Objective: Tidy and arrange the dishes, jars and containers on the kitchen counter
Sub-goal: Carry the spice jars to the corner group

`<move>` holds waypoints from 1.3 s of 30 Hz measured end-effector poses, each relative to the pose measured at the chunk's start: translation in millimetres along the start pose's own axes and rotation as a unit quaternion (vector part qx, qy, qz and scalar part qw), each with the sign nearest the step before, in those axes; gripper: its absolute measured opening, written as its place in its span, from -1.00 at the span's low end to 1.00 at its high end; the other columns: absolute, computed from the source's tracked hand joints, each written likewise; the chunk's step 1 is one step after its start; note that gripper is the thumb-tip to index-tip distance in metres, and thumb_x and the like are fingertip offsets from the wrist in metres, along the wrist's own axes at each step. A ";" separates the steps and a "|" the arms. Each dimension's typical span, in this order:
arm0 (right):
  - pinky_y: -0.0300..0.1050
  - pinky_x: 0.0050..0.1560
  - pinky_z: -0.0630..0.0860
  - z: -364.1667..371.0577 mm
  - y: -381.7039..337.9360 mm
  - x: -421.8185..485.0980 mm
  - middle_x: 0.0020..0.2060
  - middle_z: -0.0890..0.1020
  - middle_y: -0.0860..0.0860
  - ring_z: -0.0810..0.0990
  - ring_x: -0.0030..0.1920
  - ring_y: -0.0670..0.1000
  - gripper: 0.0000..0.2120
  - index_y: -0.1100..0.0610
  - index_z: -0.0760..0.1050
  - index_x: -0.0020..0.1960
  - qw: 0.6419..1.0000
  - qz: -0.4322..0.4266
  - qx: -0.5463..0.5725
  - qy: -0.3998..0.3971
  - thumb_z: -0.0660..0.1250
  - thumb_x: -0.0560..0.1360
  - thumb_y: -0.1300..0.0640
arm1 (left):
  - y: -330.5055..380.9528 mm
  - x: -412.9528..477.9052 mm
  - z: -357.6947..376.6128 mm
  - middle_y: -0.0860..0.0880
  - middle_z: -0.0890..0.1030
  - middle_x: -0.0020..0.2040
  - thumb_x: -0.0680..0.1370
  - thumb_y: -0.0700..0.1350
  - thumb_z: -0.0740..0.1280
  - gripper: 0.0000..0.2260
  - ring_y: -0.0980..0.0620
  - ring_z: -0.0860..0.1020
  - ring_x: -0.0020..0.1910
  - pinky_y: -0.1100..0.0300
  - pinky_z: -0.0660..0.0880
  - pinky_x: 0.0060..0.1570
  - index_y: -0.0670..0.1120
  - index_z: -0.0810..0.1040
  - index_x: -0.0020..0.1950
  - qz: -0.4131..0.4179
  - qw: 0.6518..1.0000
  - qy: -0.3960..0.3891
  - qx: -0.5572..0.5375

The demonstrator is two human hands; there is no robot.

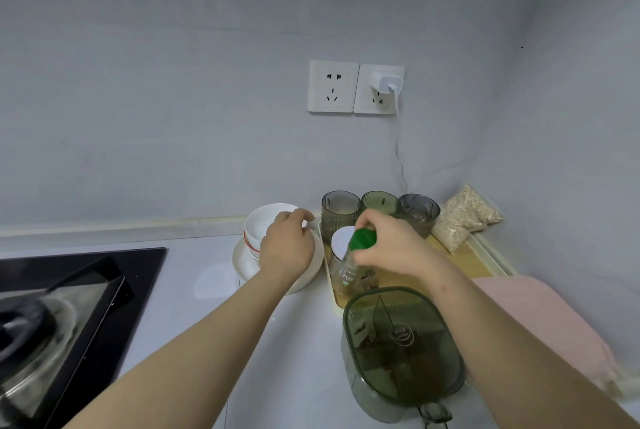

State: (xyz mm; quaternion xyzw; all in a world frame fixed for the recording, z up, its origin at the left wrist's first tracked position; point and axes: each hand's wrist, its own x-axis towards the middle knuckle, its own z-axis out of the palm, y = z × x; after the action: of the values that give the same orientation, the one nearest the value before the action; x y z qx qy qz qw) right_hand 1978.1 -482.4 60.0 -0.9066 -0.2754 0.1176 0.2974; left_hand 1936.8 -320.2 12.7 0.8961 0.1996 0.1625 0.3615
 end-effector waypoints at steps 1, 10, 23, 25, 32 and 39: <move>-0.21 -0.27 0.42 7.6 1.7 2.6 -0.10 0.55 -0.01 0.50 -0.23 -0.06 -0.70 0.03 0.41 0.01 1.000 -0.001 -0.006 -0.009 0.41 0.34 0.13 | -1.9 -1.8 -1.4 -0.10 0.43 0.28 0.58 -0.22 0.10 -0.70 -0.14 0.48 0.16 -0.01 0.47 0.11 -0.07 0.48 0.25 -0.004 1.000 -0.001 -0.001; -0.05 -0.14 0.52 36.0 14.5 16.4 -0.08 0.51 -0.01 0.52 -0.08 0.03 -0.69 0.07 0.39 0.03 0.992 -0.001 -0.124 -0.025 0.40 0.35 0.09 | -11.9 -11.0 8.6 -0.12 0.50 0.23 0.56 -0.20 0.18 -0.72 -0.10 0.47 0.18 0.16 0.36 0.16 -0.11 0.49 0.25 0.000 0.998 -0.050 0.022; -0.05 -0.16 0.48 45.0 26.5 20.1 -0.04 0.48 0.02 0.52 -0.07 0.08 -0.63 0.07 0.38 0.06 0.988 0.000 -0.155 -0.022 0.43 0.33 0.07 | -8.5 -10.3 21.6 -0.09 0.52 0.21 0.55 -0.16 0.23 -0.75 -0.06 0.48 0.16 0.21 0.36 0.10 -0.10 0.51 0.21 0.008 0.997 -0.077 0.030; -0.03 -0.14 0.50 47.3 28.1 19.8 -0.04 0.50 0.01 0.52 -0.07 0.07 -0.62 0.07 0.39 0.06 0.988 0.003 -0.152 -0.019 0.45 0.32 0.04 | -8.0 -10.3 21.7 -0.09 0.53 0.21 0.55 -0.16 0.22 -0.75 -0.06 0.48 0.17 0.21 0.36 0.11 -0.11 0.51 0.21 0.009 0.997 -0.077 0.028; -0.05 -0.04 0.50 42.5 26.0 21.9 0.12 0.39 -0.01 0.51 0.02 0.07 -0.50 0.02 0.38 0.22 0.987 0.016 -0.162 -0.008 0.44 0.34 -0.02 | -8.1 -11.0 21.6 -0.08 0.55 0.20 0.56 -0.15 0.22 -0.75 -0.05 0.50 0.16 0.23 0.37 0.08 -0.12 0.51 0.22 0.009 0.996 -0.083 0.031; -0.07 0.02 0.45 30.9 7.1 19.3 0.16 0.42 0.01 0.47 0.05 0.02 -0.62 0.05 0.40 0.23 0.994 0.022 -0.100 0.044 0.29 0.48 -0.08 | -2.0 -11.3 3.3 -0.08 0.58 0.14 0.57 -0.16 0.21 -0.76 -0.05 0.51 0.13 0.24 0.36 0.04 -0.12 0.52 0.21 0.009 0.997 -0.071 -0.005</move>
State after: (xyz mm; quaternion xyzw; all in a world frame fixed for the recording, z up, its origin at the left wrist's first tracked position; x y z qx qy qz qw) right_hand 1985.3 -461.5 30.2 -0.9419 -0.2522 0.0558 0.2147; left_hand 1928.0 -326.2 7.4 0.9052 0.1649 0.1031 0.3780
